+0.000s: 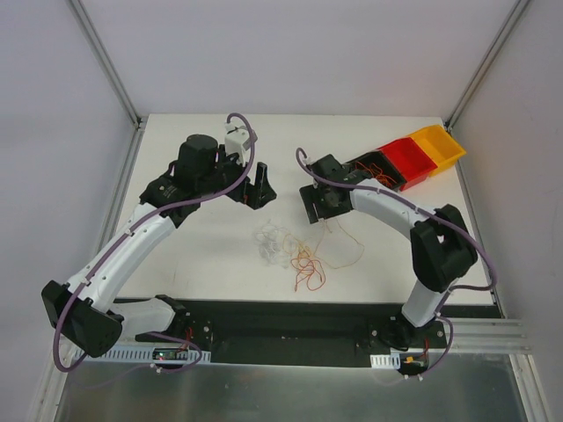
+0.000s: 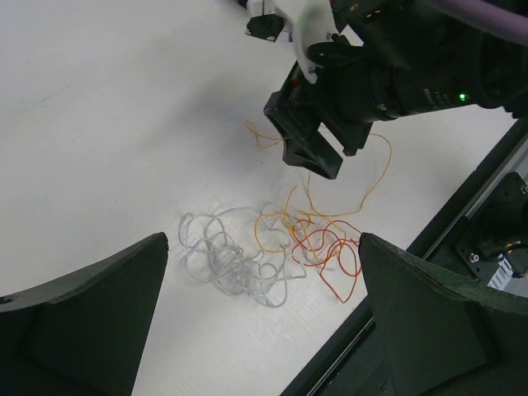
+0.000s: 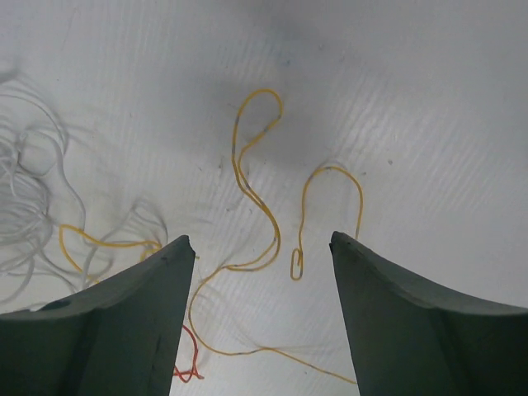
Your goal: Untangle the cables
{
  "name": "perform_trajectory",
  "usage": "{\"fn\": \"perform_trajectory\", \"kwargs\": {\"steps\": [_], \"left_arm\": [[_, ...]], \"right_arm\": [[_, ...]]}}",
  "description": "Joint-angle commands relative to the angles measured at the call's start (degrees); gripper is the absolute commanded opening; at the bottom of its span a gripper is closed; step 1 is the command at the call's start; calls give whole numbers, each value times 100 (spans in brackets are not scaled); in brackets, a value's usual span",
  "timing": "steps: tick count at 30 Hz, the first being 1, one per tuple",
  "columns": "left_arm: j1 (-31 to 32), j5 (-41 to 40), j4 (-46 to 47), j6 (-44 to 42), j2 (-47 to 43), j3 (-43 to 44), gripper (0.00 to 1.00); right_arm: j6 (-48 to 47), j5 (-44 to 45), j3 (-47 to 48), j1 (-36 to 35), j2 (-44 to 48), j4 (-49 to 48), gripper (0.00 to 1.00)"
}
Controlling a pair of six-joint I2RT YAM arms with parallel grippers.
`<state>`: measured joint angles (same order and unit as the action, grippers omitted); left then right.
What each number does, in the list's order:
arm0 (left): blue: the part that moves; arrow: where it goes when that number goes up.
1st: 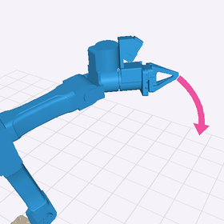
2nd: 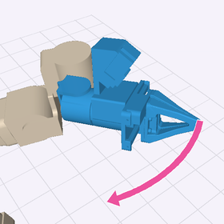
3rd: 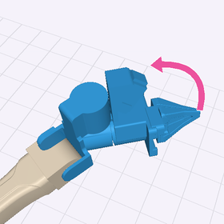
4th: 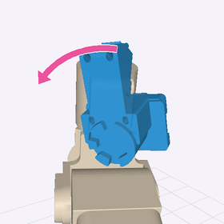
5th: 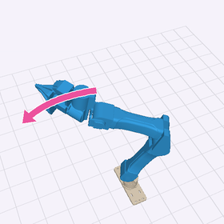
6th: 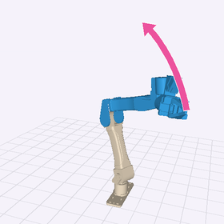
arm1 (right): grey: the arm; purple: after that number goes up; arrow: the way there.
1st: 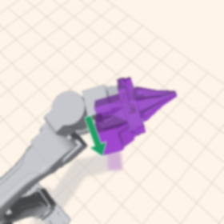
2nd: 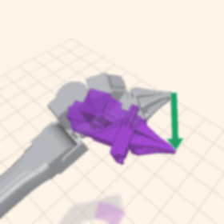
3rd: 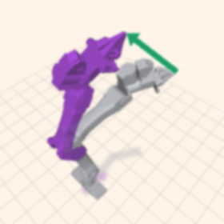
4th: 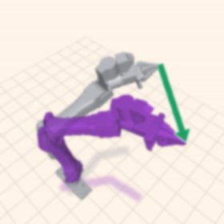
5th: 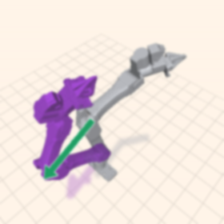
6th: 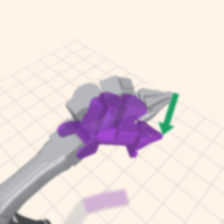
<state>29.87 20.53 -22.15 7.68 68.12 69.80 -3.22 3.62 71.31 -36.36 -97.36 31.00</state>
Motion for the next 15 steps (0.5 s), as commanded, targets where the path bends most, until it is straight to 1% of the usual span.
{"fn": "perform_trajectory", "kwargs": {"steps": [1, 3, 5, 6, 8, 11, 15], "left_arm": [[-51, 109, 141, -30, 26, 7, 99], [-51, 82, 141, -39, 17, -1, 99], [-51, 73, 141, -48, 17, -1, 99], [-51, 82, 141, -39, 26, -1, 99], [-51, 100, 132, -39, 35, -1, 99], [-51, 100, 141, -39, 35, -1, 99], [-51, 152, 132, -13, 44, 7, 99]], "right_arm": [[41, -90, 436, 15, -449, -218, 70], [-2, -124, 542, -3, -617, -235, 67], [-20, -238, 603, 6, -731, -288, 60], [-29, -256, 621, -3, -775, -279, 53], [-12, -143, 639, 6, -750, -200, 30], [-29, -150, 560, 6, -478, -104, 0], [-20, -72, 358, 6, 163, 142, 0]]}}
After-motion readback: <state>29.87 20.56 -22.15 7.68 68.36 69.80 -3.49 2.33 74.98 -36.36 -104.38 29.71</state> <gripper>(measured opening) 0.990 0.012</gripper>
